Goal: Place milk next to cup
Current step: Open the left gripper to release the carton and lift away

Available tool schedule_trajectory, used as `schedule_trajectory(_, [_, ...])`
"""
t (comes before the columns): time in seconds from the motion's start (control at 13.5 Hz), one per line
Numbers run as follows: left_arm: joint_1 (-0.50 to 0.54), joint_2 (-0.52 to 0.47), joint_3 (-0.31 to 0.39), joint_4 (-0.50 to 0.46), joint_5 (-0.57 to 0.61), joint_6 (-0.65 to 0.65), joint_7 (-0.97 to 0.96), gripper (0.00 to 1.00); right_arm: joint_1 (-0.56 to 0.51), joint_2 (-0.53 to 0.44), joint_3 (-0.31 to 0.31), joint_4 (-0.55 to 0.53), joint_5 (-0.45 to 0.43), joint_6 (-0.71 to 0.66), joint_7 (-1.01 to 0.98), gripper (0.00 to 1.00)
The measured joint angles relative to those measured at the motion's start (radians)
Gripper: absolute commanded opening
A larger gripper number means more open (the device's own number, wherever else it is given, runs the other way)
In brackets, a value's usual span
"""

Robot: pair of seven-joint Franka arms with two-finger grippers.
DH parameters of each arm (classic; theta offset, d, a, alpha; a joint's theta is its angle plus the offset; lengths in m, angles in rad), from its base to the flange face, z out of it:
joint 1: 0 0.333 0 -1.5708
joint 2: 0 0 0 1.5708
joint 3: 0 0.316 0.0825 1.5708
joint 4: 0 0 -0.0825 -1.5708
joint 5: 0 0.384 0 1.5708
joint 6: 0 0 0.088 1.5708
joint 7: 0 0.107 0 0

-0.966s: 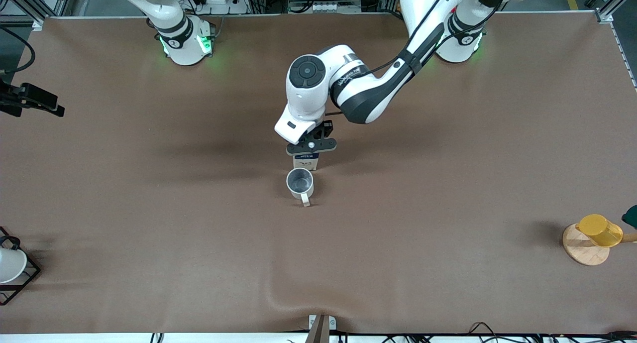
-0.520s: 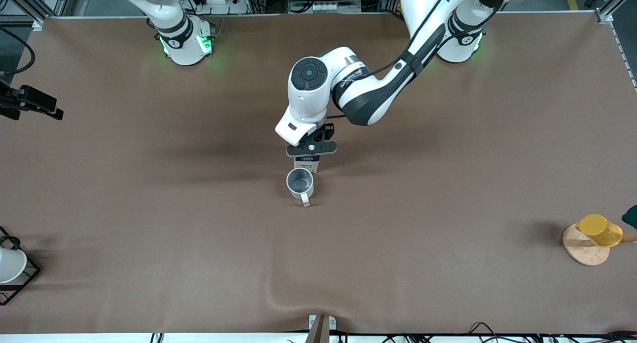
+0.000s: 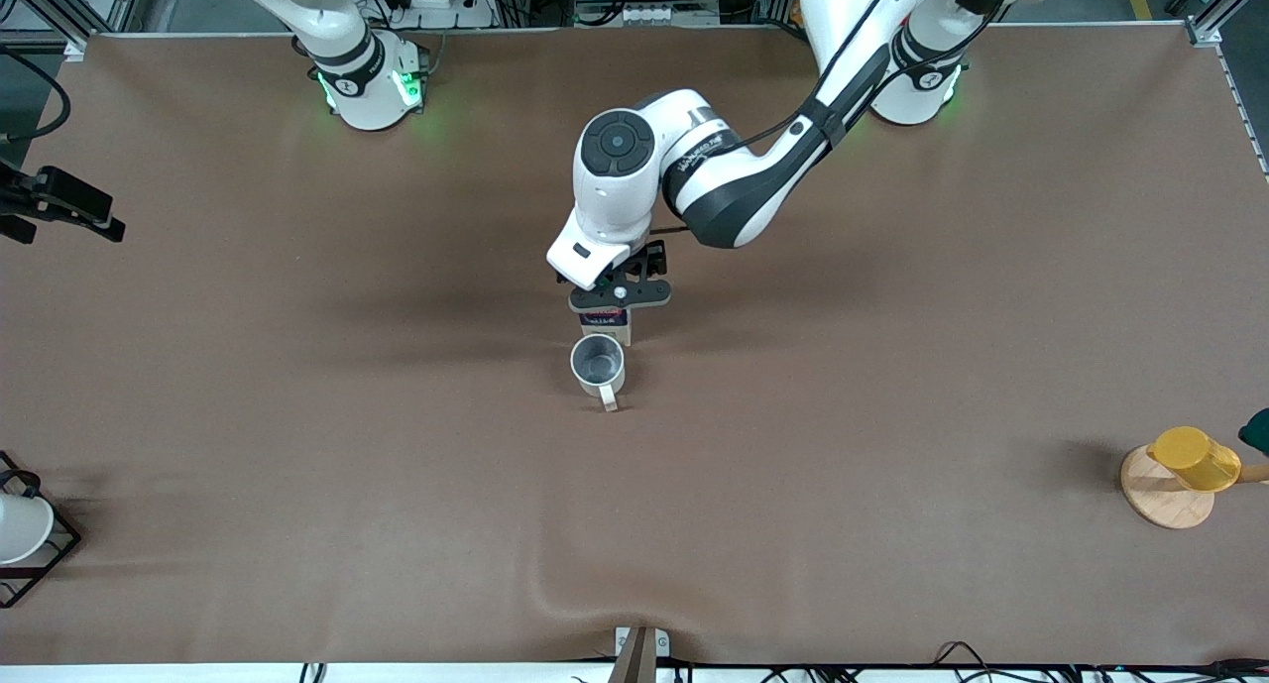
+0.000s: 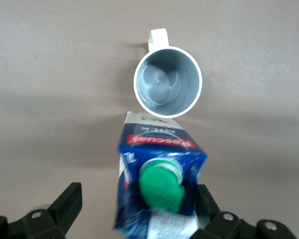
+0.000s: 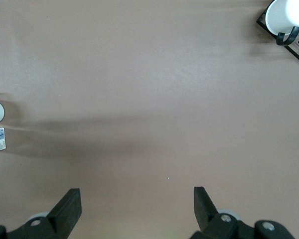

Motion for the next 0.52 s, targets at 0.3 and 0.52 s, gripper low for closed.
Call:
schedule_trajectory(0.3, [0.105, -0.134, 0.003, 0.024, -0.043, -0.168, -0.003, 1.00, 0.000, 0.000, -0.001, 0.000, 0.000, -0.001, 0.000, 1.00])
schedule_trajectory(0.52, [0.270, -0.263, 0.005, 0.026, -0.047, -0.319, 0.048, 1.00, 0.000, 0.000, -0.001, 0.000, 0.000, -0.003, 0.000, 1.00])
